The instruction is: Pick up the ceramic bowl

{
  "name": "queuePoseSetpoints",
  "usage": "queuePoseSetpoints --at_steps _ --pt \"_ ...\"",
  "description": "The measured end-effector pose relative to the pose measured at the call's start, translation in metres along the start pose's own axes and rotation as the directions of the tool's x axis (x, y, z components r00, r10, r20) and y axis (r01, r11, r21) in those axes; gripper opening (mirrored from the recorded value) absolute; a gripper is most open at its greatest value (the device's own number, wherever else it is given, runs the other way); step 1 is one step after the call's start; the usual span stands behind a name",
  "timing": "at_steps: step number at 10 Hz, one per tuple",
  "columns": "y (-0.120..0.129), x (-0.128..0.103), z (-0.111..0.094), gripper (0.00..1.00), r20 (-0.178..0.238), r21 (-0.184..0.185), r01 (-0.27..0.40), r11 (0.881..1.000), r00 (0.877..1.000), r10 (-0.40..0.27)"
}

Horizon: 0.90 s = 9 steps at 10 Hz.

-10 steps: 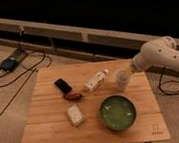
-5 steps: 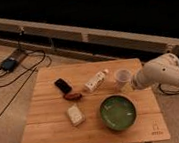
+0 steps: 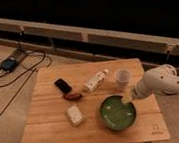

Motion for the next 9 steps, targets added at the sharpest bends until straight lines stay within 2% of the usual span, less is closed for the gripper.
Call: queuePoseSetpoints --at_steps 3,6,9 --pt "-0.006 0.013 0.021 0.64 -0.040 -0.032 -0.034 0.999 0.999 0.033" --pt "-0.010 0.017 0.030 0.64 -0.058 -0.054 -0.044 0.998 0.997 0.041" --pt "-0.016 0.017 0.033 0.64 -0.072 -0.059 -0.048 0.997 0.996 0.044"
